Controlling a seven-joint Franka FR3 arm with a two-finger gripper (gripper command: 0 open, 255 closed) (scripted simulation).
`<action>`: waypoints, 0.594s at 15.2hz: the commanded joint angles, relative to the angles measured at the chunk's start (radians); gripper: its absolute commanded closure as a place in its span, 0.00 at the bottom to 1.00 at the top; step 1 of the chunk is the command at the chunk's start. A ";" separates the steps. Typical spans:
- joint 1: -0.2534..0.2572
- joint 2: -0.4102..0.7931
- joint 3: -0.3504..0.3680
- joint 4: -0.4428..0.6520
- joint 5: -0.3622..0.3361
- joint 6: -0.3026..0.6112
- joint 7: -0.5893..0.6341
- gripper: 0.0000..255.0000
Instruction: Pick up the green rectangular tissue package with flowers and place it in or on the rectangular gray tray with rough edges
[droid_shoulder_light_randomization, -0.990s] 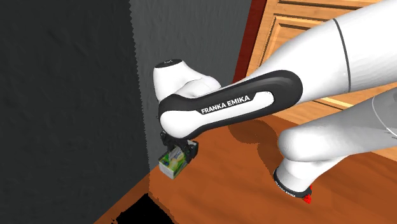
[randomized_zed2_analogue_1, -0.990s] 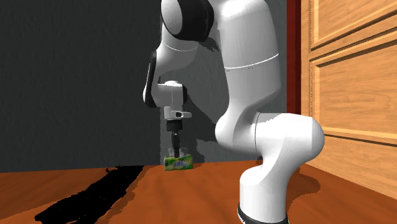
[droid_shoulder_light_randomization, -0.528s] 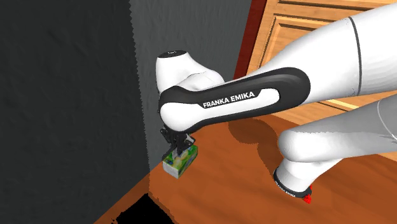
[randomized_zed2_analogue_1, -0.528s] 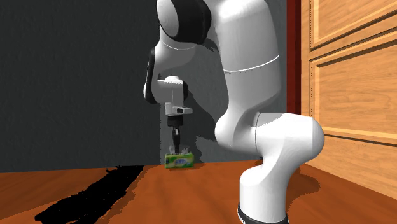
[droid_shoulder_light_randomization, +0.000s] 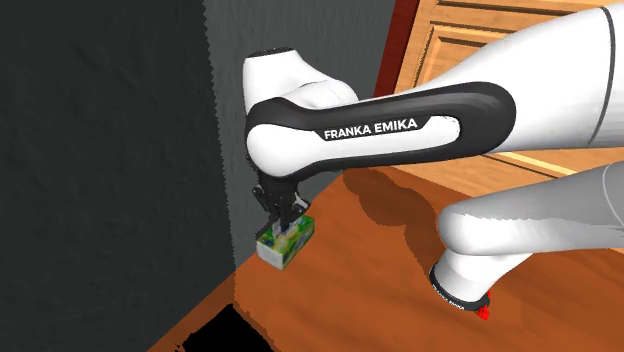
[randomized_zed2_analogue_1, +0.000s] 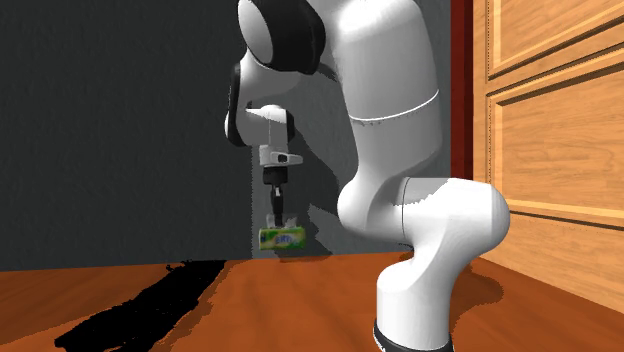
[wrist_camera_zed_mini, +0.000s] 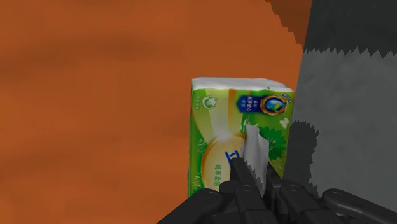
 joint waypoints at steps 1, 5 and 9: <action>0.001 -0.020 -0.024 0.018 0.002 0.033 -0.009 1.00; -0.004 -0.046 -0.053 0.057 0.001 -0.029 -0.019 1.00; -0.015 -0.069 -0.077 0.098 0.001 -0.090 -0.029 1.00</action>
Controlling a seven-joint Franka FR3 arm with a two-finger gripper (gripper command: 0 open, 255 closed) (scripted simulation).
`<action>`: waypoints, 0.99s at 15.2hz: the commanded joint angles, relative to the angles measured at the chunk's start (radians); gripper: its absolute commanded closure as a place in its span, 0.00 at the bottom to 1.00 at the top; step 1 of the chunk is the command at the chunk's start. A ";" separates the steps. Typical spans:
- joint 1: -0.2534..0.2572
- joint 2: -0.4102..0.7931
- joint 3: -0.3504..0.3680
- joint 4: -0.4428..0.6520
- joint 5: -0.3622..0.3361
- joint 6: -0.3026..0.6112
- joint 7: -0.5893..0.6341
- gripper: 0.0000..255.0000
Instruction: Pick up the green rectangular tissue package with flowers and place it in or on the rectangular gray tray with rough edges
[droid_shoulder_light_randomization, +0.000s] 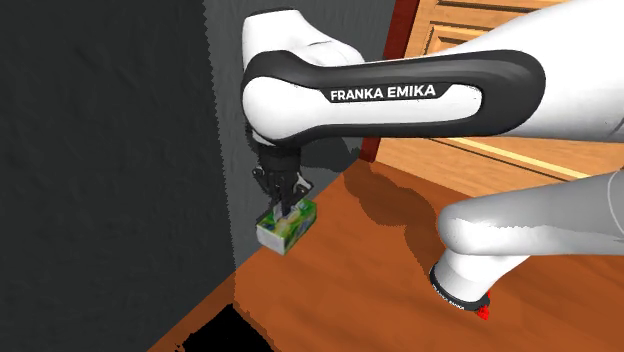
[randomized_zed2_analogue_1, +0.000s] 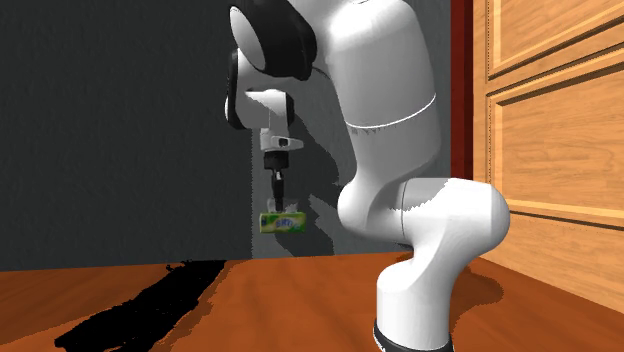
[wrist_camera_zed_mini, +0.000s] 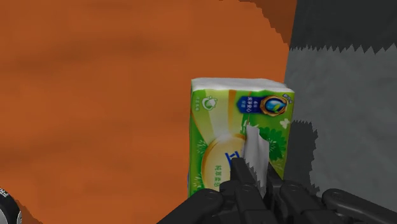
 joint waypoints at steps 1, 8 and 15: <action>-0.006 -0.013 -0.010 0.021 0.004 0.041 -0.004 1.00; 0.139 -0.127 -0.015 0.025 0.080 -0.054 0.122 1.00; 0.243 -0.195 0.017 0.083 0.142 -0.137 0.276 1.00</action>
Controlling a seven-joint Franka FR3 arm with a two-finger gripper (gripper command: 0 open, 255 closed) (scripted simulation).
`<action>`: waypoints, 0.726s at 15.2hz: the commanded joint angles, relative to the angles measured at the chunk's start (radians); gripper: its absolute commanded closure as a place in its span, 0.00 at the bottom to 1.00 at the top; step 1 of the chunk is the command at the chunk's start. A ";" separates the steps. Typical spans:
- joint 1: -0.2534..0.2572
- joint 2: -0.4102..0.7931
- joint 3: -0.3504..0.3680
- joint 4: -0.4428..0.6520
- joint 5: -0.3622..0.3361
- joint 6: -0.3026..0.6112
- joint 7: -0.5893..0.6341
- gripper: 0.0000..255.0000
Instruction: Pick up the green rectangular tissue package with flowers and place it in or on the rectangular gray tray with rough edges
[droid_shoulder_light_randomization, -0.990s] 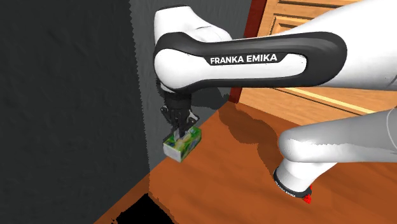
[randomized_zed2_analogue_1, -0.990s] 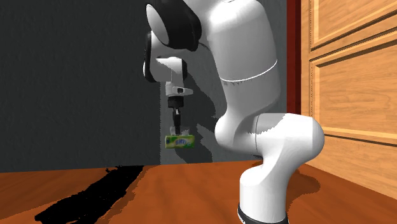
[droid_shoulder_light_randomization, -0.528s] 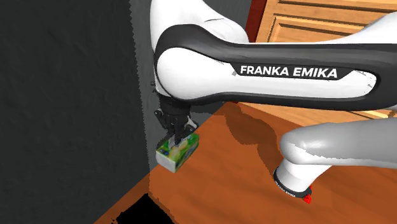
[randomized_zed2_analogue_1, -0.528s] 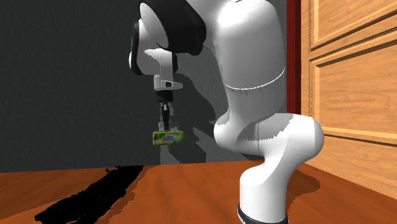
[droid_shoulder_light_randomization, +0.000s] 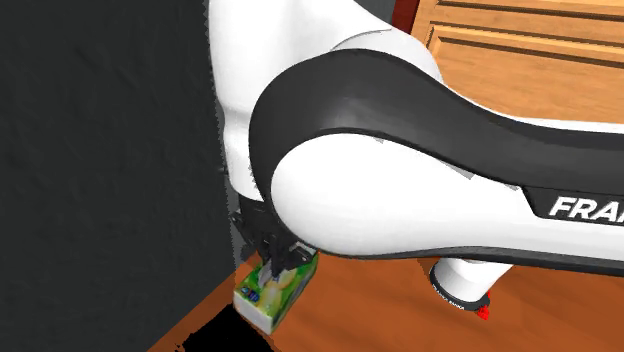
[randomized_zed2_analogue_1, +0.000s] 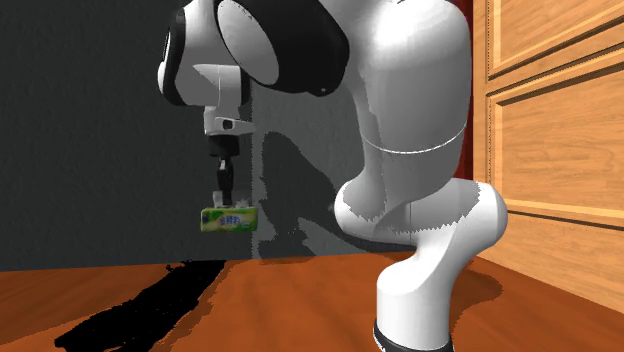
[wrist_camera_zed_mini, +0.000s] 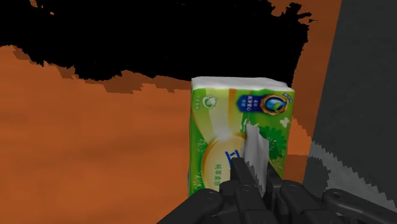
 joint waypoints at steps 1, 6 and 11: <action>0.037 -0.022 -0.002 0.014 0.015 -0.029 0.044 1.00; 0.075 -0.046 0.043 0.093 0.056 -0.079 0.162 1.00; 0.089 -0.062 0.099 0.147 0.097 -0.094 0.248 1.00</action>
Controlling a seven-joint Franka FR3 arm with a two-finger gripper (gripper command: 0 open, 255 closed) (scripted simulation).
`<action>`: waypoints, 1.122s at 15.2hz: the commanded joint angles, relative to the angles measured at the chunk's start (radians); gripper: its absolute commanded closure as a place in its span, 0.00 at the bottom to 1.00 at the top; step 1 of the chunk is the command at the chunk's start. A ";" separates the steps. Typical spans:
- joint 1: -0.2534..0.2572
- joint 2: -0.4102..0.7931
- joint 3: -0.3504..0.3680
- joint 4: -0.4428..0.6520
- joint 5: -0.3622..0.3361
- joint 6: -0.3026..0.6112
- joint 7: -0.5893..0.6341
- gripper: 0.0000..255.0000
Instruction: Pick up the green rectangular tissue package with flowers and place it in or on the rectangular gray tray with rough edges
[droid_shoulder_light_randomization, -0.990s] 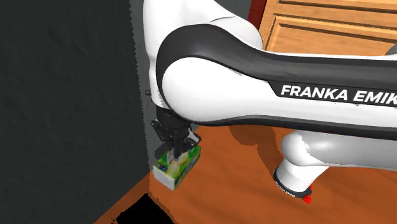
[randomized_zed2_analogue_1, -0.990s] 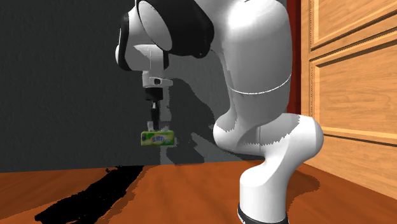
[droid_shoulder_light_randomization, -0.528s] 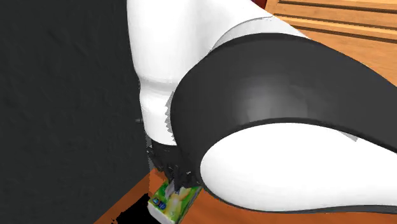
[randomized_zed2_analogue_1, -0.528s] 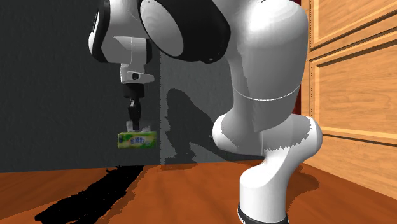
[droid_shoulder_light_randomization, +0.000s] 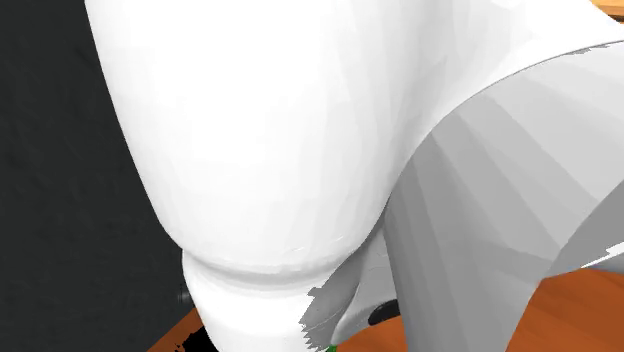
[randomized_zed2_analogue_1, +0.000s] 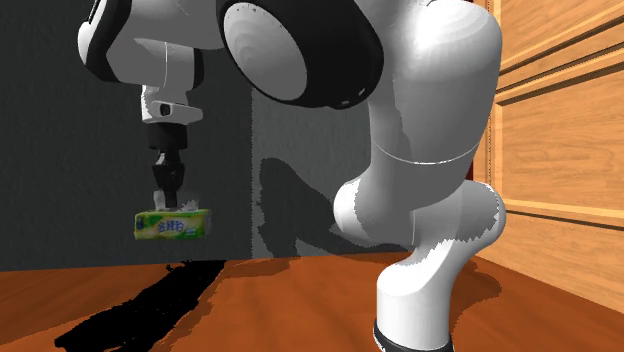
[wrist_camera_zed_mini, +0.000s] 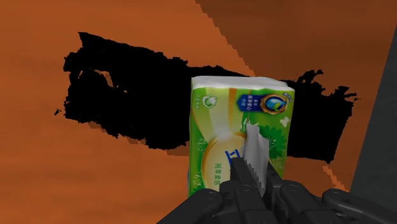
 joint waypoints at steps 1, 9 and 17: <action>0.002 -0.007 0.016 -0.009 0.013 0.013 0.007 1.00; 0.006 -0.031 0.078 -0.085 0.064 0.089 -0.010 1.00; 0.002 -0.049 0.147 -0.145 0.118 0.162 -0.026 1.00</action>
